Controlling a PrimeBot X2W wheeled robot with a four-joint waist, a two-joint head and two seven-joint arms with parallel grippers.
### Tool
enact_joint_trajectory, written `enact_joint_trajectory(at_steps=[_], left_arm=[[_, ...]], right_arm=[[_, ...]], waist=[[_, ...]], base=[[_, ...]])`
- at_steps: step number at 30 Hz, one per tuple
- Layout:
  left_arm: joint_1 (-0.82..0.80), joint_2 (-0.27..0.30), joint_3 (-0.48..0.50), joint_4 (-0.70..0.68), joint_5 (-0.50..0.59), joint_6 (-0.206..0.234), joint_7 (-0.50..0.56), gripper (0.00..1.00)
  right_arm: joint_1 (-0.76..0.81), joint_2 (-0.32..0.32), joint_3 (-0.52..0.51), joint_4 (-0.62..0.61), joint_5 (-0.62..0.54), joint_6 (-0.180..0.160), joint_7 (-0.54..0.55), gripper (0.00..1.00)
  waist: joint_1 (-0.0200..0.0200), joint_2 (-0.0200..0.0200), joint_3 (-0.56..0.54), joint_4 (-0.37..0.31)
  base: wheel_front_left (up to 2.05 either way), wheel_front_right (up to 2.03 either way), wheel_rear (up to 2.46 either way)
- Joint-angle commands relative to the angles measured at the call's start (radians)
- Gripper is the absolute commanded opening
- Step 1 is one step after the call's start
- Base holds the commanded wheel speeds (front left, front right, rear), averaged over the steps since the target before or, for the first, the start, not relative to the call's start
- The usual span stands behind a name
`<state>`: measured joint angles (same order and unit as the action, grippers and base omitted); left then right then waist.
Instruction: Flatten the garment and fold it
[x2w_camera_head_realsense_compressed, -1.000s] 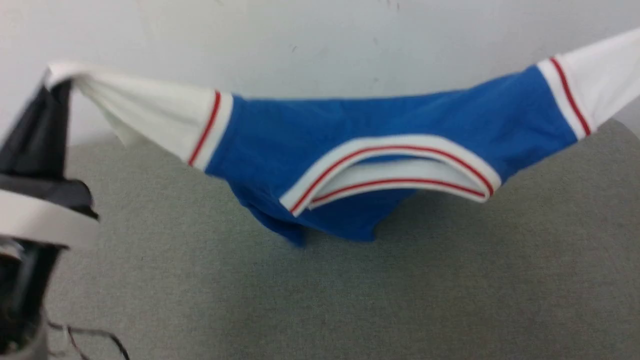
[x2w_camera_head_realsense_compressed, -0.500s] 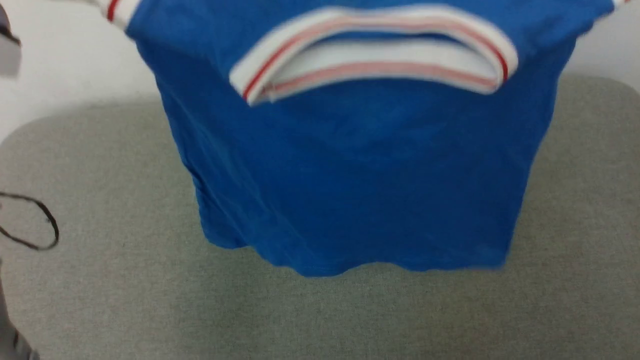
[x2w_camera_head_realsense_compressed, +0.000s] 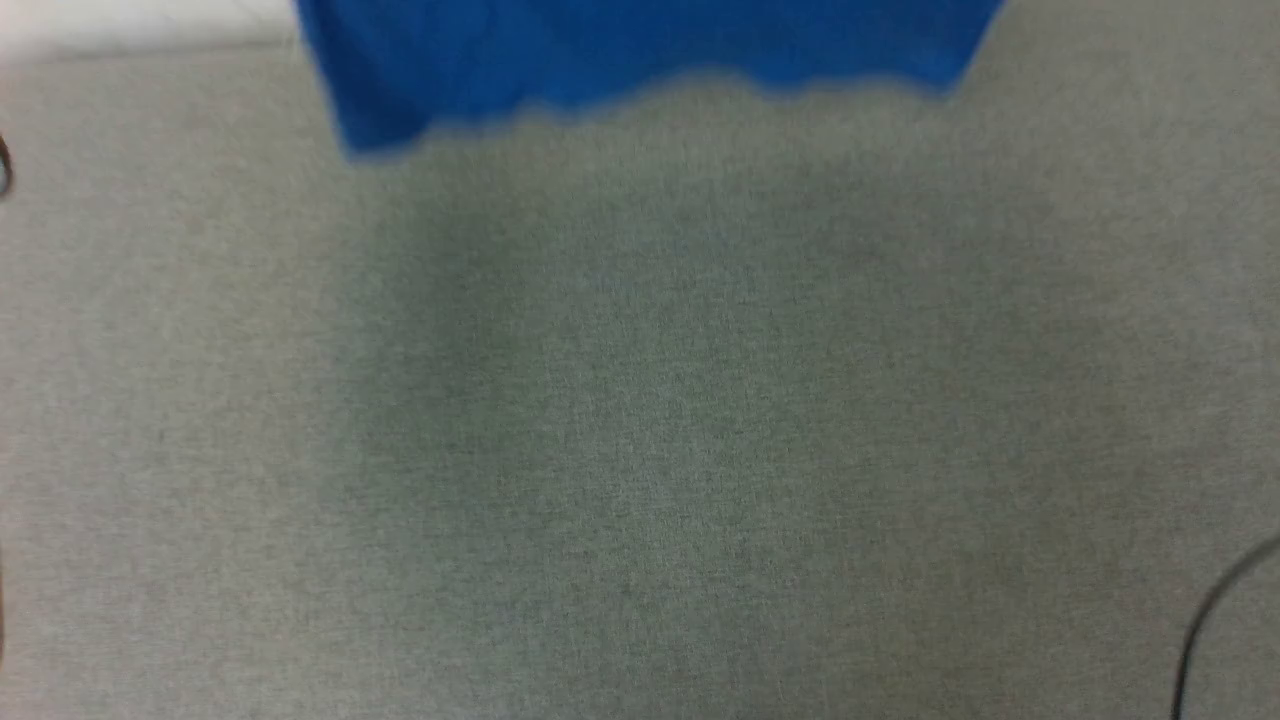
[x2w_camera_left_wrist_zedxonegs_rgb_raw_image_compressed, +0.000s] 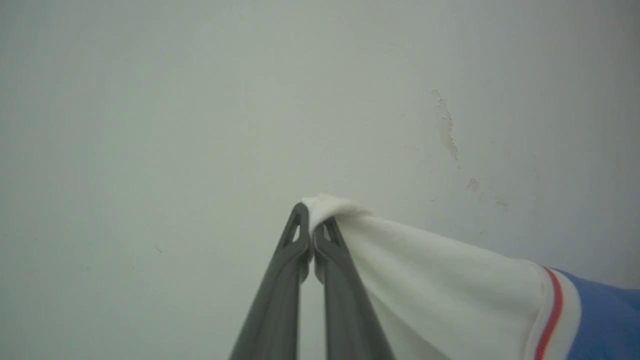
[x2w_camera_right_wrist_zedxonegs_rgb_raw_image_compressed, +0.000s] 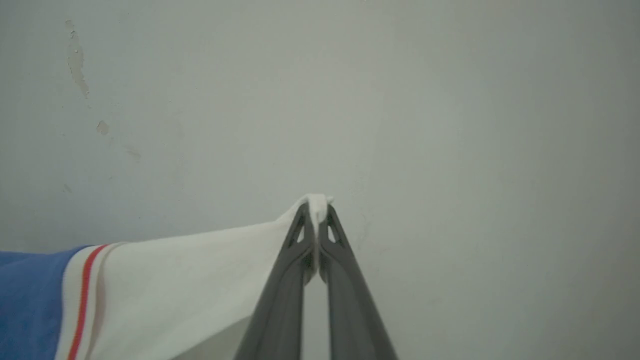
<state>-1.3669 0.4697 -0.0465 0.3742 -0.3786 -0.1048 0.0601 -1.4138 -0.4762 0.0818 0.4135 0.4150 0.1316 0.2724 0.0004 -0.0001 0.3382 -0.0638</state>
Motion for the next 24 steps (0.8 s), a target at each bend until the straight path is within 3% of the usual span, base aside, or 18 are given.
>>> enact_joint_trajectory(at_steps=[1, 7, 12, 18, 24], left_arm=[[-0.028, -0.007, -0.007, 0.023, 0.008, -0.004, -0.015, 0.0], [-0.123, -0.028, -0.032, 0.175, 0.022, -0.007, -0.097, 0.0], [-0.101, -0.047, -0.063, 0.262, 0.016, -0.014, -0.137, 0.0], [0.038, -0.07, -0.099, 0.323, -0.008, -0.02, -0.177, 0.0], [0.304, -0.08, -0.134, 0.326, -0.053, -0.024, -0.222, 0.0]], right_arm=[[-0.029, 0.007, 0.002, 0.021, -0.009, -0.001, -0.023, 0.0], [-0.121, 0.039, 0.013, 0.155, -0.022, -0.001, -0.135, 0.0], [-0.085, 0.039, 0.078, 0.234, -0.011, -0.001, -0.157, 0.0], [0.045, 0.027, 0.145, 0.29, 0.042, -0.001, -0.184, 0.0], [0.261, 0.037, 0.224, 0.294, 0.129, -0.001, -0.185, 0.0]], waist=[[-0.0004, 0.0001, 0.08, -0.01], [-0.0004, 0.0001, 0.121, -0.005], [-0.0004, 0.0001, 0.13, 0.006], [-0.0004, 0.0001, 0.102, 0.022], [-0.0004, 0.0001, 0.013, 0.033]], base=[[0.0, 0.0, 0.0], [0.0, 0.0, 0.0], [0.0, 0.0, 0.0], [0.0, 0.0, 0.0], [0.0, 0.0, 0.0]])
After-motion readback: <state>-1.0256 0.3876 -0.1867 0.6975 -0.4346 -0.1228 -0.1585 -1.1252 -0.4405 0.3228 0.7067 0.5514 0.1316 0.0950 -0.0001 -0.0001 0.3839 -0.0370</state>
